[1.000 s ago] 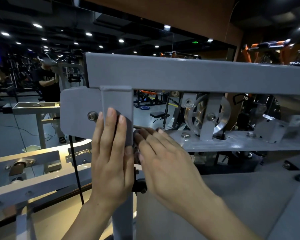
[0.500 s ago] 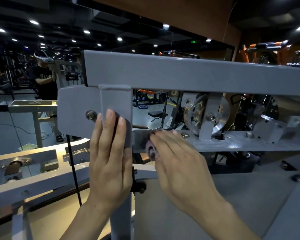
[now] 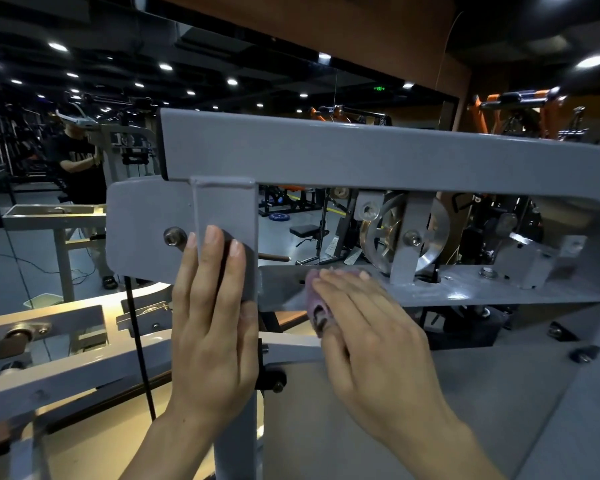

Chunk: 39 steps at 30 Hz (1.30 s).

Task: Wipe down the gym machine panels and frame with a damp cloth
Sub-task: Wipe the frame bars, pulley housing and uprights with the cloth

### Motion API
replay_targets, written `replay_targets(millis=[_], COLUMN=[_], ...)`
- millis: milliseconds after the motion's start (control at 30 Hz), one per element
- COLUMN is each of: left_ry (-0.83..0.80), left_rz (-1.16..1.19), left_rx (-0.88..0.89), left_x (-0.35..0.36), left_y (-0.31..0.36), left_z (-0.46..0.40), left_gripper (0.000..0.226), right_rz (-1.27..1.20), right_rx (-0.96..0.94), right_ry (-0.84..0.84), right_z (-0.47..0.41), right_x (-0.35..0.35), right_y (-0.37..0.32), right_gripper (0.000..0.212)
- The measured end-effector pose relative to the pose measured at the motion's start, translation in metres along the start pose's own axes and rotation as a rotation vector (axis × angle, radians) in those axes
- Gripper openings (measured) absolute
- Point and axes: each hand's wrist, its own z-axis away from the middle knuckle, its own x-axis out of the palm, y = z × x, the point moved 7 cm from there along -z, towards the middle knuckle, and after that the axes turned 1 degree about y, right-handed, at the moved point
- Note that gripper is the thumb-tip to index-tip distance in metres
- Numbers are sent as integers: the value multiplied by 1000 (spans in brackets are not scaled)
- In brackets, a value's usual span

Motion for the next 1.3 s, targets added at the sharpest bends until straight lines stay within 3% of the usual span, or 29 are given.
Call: replay_targets(millis=[267, 400, 533, 667, 833, 933, 1033, 1167, 1233, 1300], left_ry=[5, 1, -4, 5, 6, 7, 8, 15, 19, 18], left_rz=[4, -4, -6, -6, -13, -11, -12, -42, -48, -43], left_rx=[-17, -1, -4, 2, 7, -1, -5, 3, 4, 3], left_x=[1, 1, 1, 0, 1, 2, 0, 0, 0, 1], left_y=[0, 0, 1, 2, 2, 1, 4, 3, 3, 3], left_z=[0, 0, 0, 0, 0, 0, 0, -1, -1, -1], left_gripper=[57, 55, 57, 58, 59, 58, 58, 56, 56, 56], right_rz=[52, 98, 199, 324, 268, 240, 166, 132, 73, -5], right_rx=[58, 9, 107, 178, 209, 238, 152, 50, 44, 78], right_ry=[74, -54, -143, -199, -208, -315, -321, -310, -377, -478], right_z=[19, -14, -45, -48, -29, -57, -65, -33, -33, -49], right_x=[-26, 2, 11, 7, -4, 9, 22, 8, 8, 18], right_y=[23, -14, -16, -6, -19, -12, -7, -26, -28, -25], right_gripper=[49, 46, 33, 42, 55, 61, 55, 71, 65, 43])
